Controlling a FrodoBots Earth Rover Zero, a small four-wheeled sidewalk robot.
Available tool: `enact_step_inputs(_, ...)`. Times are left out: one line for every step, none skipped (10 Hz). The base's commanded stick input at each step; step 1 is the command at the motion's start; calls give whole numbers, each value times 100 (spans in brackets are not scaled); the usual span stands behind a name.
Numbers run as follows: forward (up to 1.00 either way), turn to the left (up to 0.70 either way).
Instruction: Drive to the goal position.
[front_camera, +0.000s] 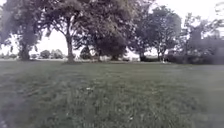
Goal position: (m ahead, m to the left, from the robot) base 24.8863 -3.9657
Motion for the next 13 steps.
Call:
enact_step_inputs(70, -35)
enact_step_inputs(70, -35)
enact_step_inputs(70, -35)
enact_step_inputs(70, -35)
enact_step_inputs(70, -35)
enact_step_inputs(70, -4)
enact_step_inputs(70, 0)
enact_step_inputs(70, 0)
enact_step_inputs(70, 0)
enact_step_inputs(70, 0)
enact_step_inputs(70, 0)
enact_step_inputs(70, 0)
enact_step_inputs(70, 0)
